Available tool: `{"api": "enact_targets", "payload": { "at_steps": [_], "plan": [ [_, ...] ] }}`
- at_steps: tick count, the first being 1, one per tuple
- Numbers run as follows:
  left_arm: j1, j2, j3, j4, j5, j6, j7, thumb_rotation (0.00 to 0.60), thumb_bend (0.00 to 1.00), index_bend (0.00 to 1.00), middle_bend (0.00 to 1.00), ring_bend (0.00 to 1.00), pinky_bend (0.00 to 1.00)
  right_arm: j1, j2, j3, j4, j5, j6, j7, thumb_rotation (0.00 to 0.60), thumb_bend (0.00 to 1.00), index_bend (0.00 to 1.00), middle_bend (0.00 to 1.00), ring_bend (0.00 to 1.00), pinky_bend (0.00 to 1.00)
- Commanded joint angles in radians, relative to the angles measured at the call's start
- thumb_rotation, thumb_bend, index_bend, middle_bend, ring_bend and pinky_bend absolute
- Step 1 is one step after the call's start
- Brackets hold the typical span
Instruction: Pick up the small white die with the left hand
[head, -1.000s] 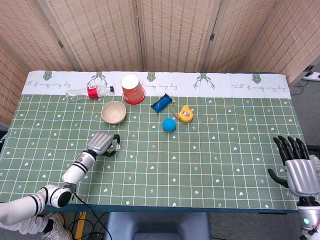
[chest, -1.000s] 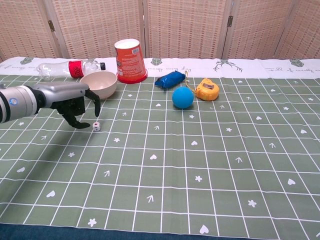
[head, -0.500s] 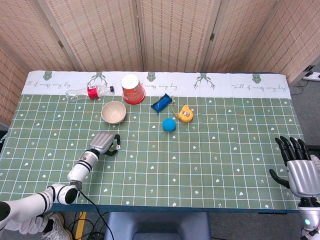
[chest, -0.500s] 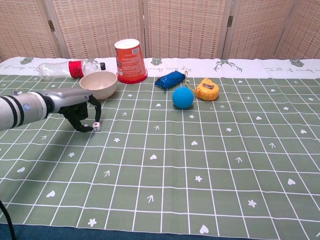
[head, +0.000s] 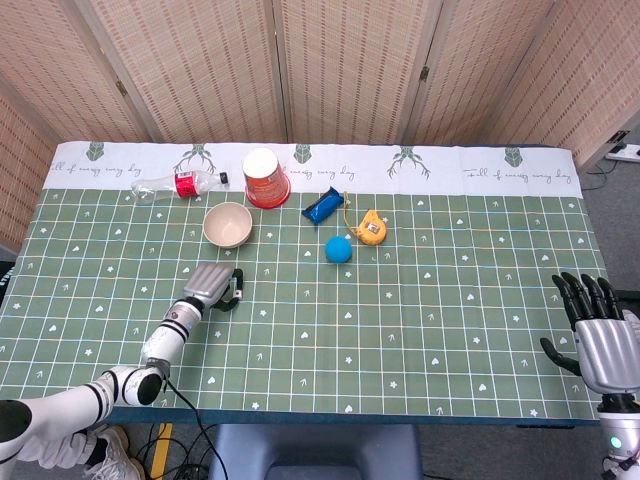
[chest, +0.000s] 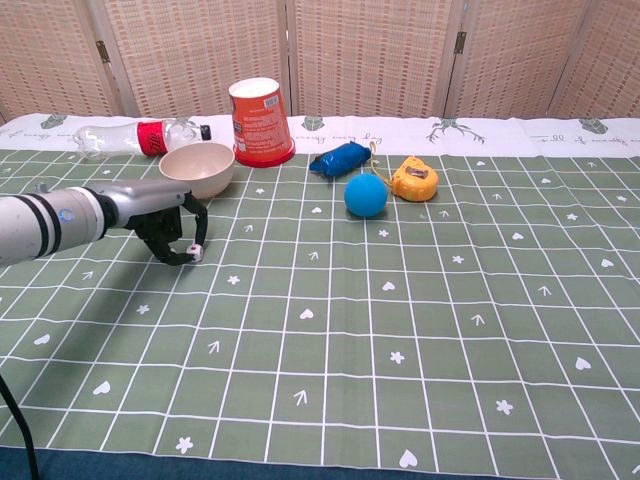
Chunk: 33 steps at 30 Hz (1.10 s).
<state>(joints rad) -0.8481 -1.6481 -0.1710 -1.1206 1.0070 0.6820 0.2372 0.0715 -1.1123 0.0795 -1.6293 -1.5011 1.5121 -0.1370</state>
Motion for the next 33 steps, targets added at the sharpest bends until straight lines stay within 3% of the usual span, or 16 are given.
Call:
{"api": "enact_targets", "payload": {
  "at_steps": [1,7,17,24,25,29,33],
  "plan": [
    [-0.003,-0.005,0.000,0.007,-0.006,-0.003,-0.001,0.600,0.41,0.53,0.99,0.90,1.00,0.000,0.000,0.000,0.001,0.001,0.000,0.001,0.600,0.16,0.00,0.09,0.06,0.07],
    [0.005,-0.003,-0.005,0.000,0.005,0.023,-0.021,0.600,0.45,0.57,0.99,0.90,1.00,-0.001,-0.003,0.001,0.003,0.003,0.001,0.004,0.600,0.16,0.00,0.09,0.06,0.07],
    [0.042,0.091,-0.008,-0.125,0.133,0.120,-0.111,0.600,0.46,0.59,0.99,0.90,1.00,-0.004,-0.008,0.000,0.009,-0.001,0.006,0.012,0.600,0.16,0.00,0.09,0.06,0.07],
    [0.099,0.190,-0.118,-0.286,0.255,0.357,-0.312,0.600,0.46,0.58,0.99,0.90,1.00,-0.009,-0.006,0.000,0.008,-0.003,0.016,0.013,0.600,0.16,0.00,0.09,0.06,0.07],
    [0.106,0.200,-0.134,-0.305,0.269,0.388,-0.339,0.600,0.45,0.54,0.99,0.90,1.00,-0.009,-0.006,0.000,0.008,-0.004,0.016,0.013,0.600,0.16,0.00,0.09,0.06,0.07],
    [0.122,0.244,-0.161,-0.368,0.296,0.451,-0.356,0.600,0.43,0.10,0.97,0.89,1.00,-0.009,-0.011,0.000,0.010,-0.006,0.018,0.015,0.600,0.17,0.00,0.09,0.06,0.07],
    [0.125,0.286,-0.140,-0.427,0.301,0.432,-0.310,0.600,0.36,0.07,0.95,0.87,1.00,-0.009,-0.012,0.001,0.014,-0.002,0.017,0.019,0.600,0.17,0.00,0.09,0.06,0.07]
  ]
}}
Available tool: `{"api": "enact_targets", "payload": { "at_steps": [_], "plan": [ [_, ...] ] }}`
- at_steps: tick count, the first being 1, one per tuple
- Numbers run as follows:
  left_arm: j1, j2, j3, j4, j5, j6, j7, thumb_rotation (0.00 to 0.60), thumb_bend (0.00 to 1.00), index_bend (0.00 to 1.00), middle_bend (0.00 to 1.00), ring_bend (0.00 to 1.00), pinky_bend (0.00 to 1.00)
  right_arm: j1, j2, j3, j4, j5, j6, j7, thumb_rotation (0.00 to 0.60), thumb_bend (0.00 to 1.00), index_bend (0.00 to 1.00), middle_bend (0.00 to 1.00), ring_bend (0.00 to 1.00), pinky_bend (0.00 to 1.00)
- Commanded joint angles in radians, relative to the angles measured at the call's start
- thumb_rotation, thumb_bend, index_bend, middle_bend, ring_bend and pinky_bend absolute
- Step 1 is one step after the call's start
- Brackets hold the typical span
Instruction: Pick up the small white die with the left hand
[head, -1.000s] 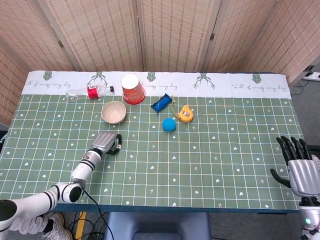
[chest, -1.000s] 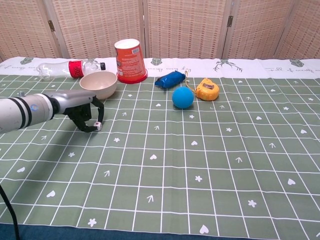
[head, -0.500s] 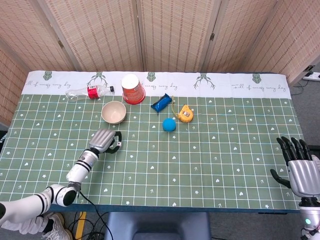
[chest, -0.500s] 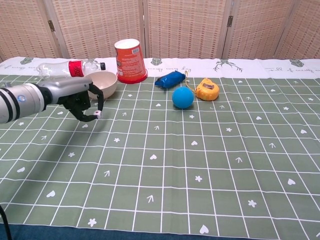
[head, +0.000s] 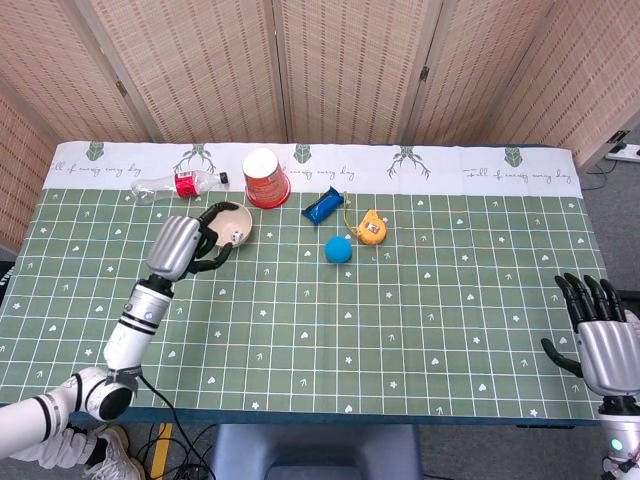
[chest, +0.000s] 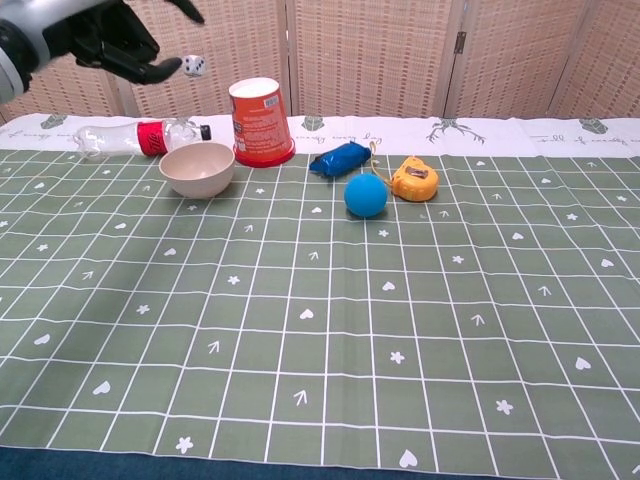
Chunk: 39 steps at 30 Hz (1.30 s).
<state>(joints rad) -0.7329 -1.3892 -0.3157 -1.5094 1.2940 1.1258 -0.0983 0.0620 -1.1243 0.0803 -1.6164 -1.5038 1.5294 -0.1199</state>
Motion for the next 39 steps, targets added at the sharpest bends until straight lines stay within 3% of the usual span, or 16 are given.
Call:
{"api": "enact_targets", "payload": {
  "at_steps": [1,10,13,16,20,27,32,39],
  "plan": [
    [0.011,0.029,0.011,-0.045,0.017,-0.013,0.033,0.600,0.36,0.07,0.95,0.87,1.00,0.000,0.000,0.001,0.002,0.000,0.000,0.003,0.600,0.16,0.00,0.09,0.06,0.07],
    [0.024,0.034,0.037,-0.050,0.011,-0.008,0.066,0.600,0.36,0.07,0.91,0.83,1.00,0.000,0.001,0.002,0.006,0.004,-0.003,0.007,0.600,0.17,0.00,0.09,0.06,0.07],
    [0.038,0.045,0.038,-0.053,-0.001,0.006,0.070,0.600,0.36,0.07,0.85,0.75,0.98,0.001,0.001,0.003,0.006,0.006,-0.005,0.007,0.600,0.17,0.00,0.09,0.06,0.07],
    [0.065,0.062,0.048,-0.057,-0.027,0.023,0.097,0.600,0.36,0.09,0.76,0.64,0.92,0.002,0.003,0.004,0.006,0.009,-0.008,0.008,0.600,0.16,0.00,0.09,0.06,0.07],
    [0.113,0.111,0.082,-0.076,-0.094,0.020,0.168,0.600,0.36,0.11,0.63,0.51,0.73,0.002,0.010,0.002,0.005,0.008,-0.012,0.011,0.600,0.17,0.00,0.10,0.06,0.07],
    [0.232,0.177,0.134,-0.094,-0.189,0.086,0.223,0.600,0.36,0.15,0.54,0.41,0.54,0.005,0.026,-0.005,0.003,0.000,-0.023,0.035,0.600,0.18,0.00,0.10,0.06,0.07],
    [0.312,0.204,0.182,-0.094,-0.169,0.156,0.232,0.600,0.36,0.17,0.50,0.36,0.46,0.008,0.026,-0.007,0.009,-0.012,-0.024,0.060,0.600,0.19,0.00,0.12,0.07,0.09],
    [0.434,0.210,0.234,-0.101,-0.098,0.307,0.224,0.600,0.36,0.20,0.50,0.36,0.45,0.018,0.032,-0.017,0.004,-0.051,-0.026,0.110,0.600,0.20,0.02,0.13,0.08,0.10]
  ]
}}
